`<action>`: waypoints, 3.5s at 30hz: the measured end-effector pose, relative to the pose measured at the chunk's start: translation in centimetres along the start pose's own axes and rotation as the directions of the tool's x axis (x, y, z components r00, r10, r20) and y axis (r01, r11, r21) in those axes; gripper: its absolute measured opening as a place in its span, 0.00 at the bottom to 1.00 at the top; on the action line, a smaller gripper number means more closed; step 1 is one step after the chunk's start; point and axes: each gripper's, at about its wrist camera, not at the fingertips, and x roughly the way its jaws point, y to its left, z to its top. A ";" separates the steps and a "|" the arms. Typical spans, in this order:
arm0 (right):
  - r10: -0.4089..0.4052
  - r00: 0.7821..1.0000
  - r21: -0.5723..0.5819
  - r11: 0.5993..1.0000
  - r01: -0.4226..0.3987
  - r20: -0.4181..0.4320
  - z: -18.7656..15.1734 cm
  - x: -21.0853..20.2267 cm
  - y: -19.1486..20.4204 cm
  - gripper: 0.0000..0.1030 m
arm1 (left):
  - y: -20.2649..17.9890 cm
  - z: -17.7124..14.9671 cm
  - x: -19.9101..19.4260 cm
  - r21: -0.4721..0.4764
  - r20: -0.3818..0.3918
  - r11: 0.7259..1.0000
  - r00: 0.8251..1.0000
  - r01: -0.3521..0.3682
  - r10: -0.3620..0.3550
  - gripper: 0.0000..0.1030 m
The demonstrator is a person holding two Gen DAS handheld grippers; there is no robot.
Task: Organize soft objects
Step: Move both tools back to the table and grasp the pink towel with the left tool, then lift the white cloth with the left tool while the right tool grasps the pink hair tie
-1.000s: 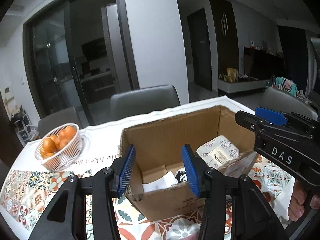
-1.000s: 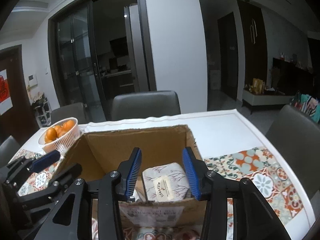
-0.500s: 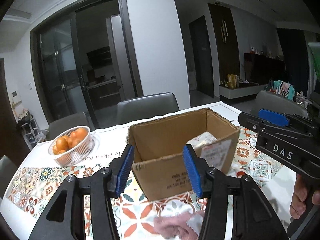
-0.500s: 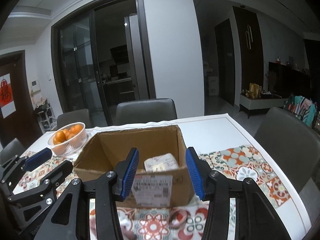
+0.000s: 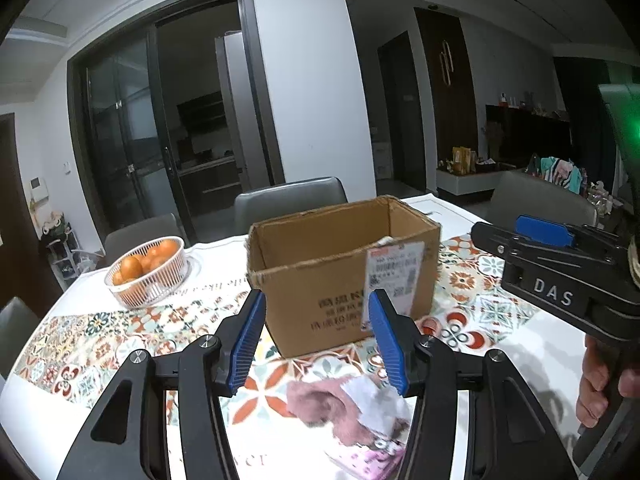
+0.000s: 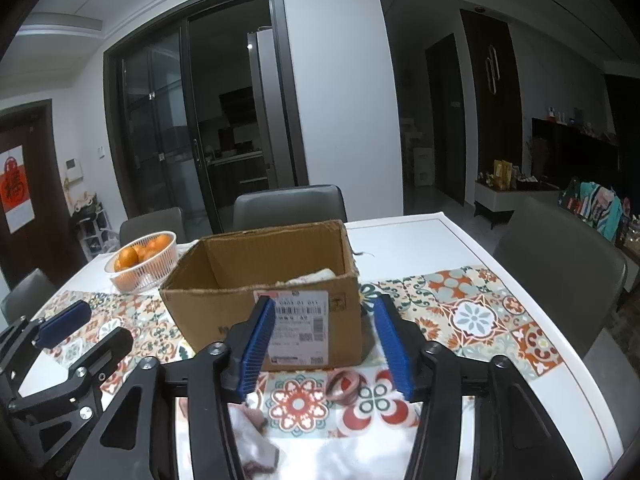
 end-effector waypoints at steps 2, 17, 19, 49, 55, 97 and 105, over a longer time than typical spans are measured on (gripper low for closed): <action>0.001 1.000 -0.006 1.000 -0.001 -0.003 -0.6 -0.2 -0.3 0.54 | -0.5 -0.6 -0.2 0.000 -0.004 1.000 1.000 0.004 -0.004 0.52; 0.039 0.994 -0.041 0.998 -0.044 -0.107 -4.8 2.2 -3.0 0.54 | -4.9 -4.7 1.5 0.011 -0.076 1.000 0.997 -0.020 0.021 0.52; 0.047 0.991 -0.051 0.997 -0.053 -0.122 -5.3 2.8 -3.3 0.54 | -5.4 -5.2 2.2 0.018 -0.102 1.000 0.995 -0.015 0.017 0.52; 0.114 0.923 -0.166 0.968 -0.186 -0.368 -9.3 14.2 -2.3 0.60 | -7.3 -9.2 10.2 0.069 -0.304 0.998 0.953 0.012 0.009 0.47; 0.106 0.913 -0.162 0.970 -0.183 -0.395 -9.8 15.4 -1.9 0.60 | -6.8 -9.6 10.8 0.047 -0.326 0.999 0.945 0.015 0.001 0.32; 0.084 0.957 -0.098 0.988 -0.116 -0.278 -6.4 6.8 -0.6 0.11 | -2.9 -5.9 5.3 -0.128 -0.186 0.989 0.977 0.080 -0.103 0.10; 0.094 0.967 -0.085 0.989 -0.117 -0.236 -5.4 4.1 0.3 0.11 | -1.7 -4.8 3.4 -0.133 -0.126 0.988 0.987 0.083 -0.100 0.10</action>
